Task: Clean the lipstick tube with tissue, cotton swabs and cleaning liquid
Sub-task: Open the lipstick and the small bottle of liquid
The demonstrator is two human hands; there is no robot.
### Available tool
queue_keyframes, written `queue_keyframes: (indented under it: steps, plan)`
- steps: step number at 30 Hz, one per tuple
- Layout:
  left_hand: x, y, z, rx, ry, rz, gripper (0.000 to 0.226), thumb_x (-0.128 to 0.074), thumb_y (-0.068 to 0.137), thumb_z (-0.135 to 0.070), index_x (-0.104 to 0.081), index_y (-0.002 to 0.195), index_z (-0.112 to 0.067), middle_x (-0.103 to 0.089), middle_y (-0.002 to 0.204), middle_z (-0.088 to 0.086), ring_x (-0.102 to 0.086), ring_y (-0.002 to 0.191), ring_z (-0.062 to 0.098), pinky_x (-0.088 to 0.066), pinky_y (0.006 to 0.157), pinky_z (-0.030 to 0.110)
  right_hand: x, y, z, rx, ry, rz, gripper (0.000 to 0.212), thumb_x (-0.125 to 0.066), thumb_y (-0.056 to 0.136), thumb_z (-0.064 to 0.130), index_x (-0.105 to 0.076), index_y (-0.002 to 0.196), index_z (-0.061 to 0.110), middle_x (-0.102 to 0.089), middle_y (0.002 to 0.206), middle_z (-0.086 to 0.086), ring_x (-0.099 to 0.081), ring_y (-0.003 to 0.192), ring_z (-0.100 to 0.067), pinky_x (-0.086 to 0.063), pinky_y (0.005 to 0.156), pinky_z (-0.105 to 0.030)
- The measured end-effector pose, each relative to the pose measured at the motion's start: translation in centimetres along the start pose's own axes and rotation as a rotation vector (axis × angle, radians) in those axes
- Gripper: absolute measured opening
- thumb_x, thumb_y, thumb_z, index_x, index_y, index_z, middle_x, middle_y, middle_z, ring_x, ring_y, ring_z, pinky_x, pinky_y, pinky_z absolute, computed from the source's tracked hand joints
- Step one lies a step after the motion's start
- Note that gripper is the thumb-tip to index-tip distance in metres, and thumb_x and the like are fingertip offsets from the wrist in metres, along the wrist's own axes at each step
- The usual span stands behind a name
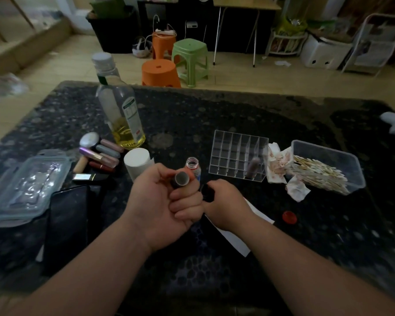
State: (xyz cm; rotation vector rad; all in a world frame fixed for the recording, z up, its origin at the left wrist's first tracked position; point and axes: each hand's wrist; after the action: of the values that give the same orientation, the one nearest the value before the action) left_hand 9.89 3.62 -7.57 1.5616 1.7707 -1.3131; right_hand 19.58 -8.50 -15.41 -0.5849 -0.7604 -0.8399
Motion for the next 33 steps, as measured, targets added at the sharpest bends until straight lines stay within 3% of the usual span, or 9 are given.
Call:
queue_keyframes:
  steps: [5,8,16,18,20,23,26,30,33]
  plan:
    - [0.4,-0.1,-0.7,-0.006,0.069,-0.013,0.022,-0.039,0.08,-0.021,-0.048,0.062,-0.013,-0.017,0.058,-0.003,-0.011,0.048,0.01,-0.013,0.044,0.024,-0.5,0.3,-0.3,0.016,-0.03,-0.002,0.017,-0.07,0.081,0.033,-0.059,0.076,0.021,-0.052,0.087,0.002,-0.055,0.079,-0.017,-0.044,0.07,-0.03]
    - [0.4,-0.2,-0.8,-0.025,0.119,-0.024,0.024,-0.04,0.08,-0.021,-0.051,0.06,-0.013,-0.017,0.059,-0.003,-0.011,0.049,0.01,-0.013,0.044,0.024,-0.7,0.4,-0.6,0.033,-0.032,-0.011,0.019,-0.072,0.082,0.035,-0.065,0.084,0.018,-0.055,0.089,0.001,-0.057,0.081,-0.017,-0.046,0.072,-0.029]
    - [0.3,-0.4,-0.5,-0.021,0.18,0.012,0.017,-0.038,0.079,-0.02,-0.047,0.067,-0.011,-0.021,0.055,-0.002,-0.013,0.047,0.012,-0.014,0.041,0.024,-0.4,0.2,-0.5,0.021,-0.038,0.004,0.034,-0.072,0.08,0.036,-0.045,0.06,0.03,-0.052,0.079,0.004,-0.052,0.074,-0.014,-0.039,0.066,-0.028]
    - [0.3,-0.3,-0.5,-0.023,0.219,-0.006,0.018,-0.04,0.078,-0.019,-0.05,0.065,-0.011,-0.02,0.055,-0.001,-0.013,0.047,0.012,-0.014,0.041,0.025,-0.1,-0.1,-0.3,0.028,-0.028,0.011,0.027,-0.074,0.08,0.037,-0.051,0.067,0.03,-0.052,0.083,0.004,-0.054,0.076,-0.014,-0.042,0.068,-0.028]
    - [0.1,-0.1,-0.5,-0.02,0.299,-0.095,0.023,-0.041,0.079,-0.019,-0.053,0.061,-0.011,-0.019,0.057,0.0,-0.013,0.048,0.013,-0.015,0.043,0.025,0.6,-0.3,-0.1,0.04,-0.029,0.032,0.019,-0.076,0.078,0.037,-0.063,0.087,0.027,-0.055,0.092,0.005,-0.057,0.084,-0.014,-0.048,0.075,-0.029]
    - [0.7,0.4,-0.6,0.008,0.425,-0.335,0.018,-0.047,0.085,-0.022,-0.06,0.078,-0.011,-0.033,0.059,0.001,-0.026,0.049,0.013,-0.022,0.047,0.027,2.8,-0.4,-0.4,0.006,-0.054,0.078,0.045,-0.081,0.076,0.036,-0.065,0.117,0.027,-0.058,0.11,0.005,-0.059,0.099,-0.014,-0.051,0.09,-0.03]
    - [1.3,0.5,-0.9,-0.014,0.452,-0.499,0.016,-0.051,0.089,-0.022,-0.061,0.088,-0.009,-0.053,0.062,0.004,-0.04,0.052,0.015,-0.032,0.051,0.029,4.3,-0.7,-1.3,-0.052,-0.024,0.115,0.057,-0.082,0.077,0.036,-0.061,0.129,0.023,-0.06,0.122,0.005,-0.058,0.109,-0.013,-0.047,0.091,-0.026]
    - [0.8,0.2,-1.2,-0.056,0.449,-0.51,0.018,-0.05,0.095,-0.015,-0.064,0.1,-0.005,-0.068,0.076,0.011,-0.053,0.058,0.018,-0.04,0.056,0.031,3.0,-0.9,-1.2,-0.034,-0.017,0.08,0.054,-0.082,0.076,0.041,-0.064,0.124,0.024,-0.061,0.115,0.006,-0.059,0.103,-0.011,-0.048,0.088,-0.025]
    - [1.1,0.2,-0.9,-0.102,0.529,-0.484,0.022,-0.056,0.097,-0.008,-0.055,0.119,-0.008,-0.073,0.093,0.016,-0.064,0.062,0.021,-0.048,0.054,0.032,1.2,-0.6,-0.8,0.008,-0.017,0.025,0.034,-0.079,0.078,0.042,-0.069,0.106,0.025,-0.056,0.097,0.006,-0.056,0.09,-0.012,-0.047,0.081,-0.027]
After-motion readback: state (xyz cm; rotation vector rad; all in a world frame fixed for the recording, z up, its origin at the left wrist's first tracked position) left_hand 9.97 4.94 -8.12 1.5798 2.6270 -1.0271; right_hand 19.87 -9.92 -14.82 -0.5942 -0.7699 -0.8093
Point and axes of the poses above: each hand's wrist, its own y-axis towards the middle knuckle, its own x-axis out of the back of the hand, z = x × y
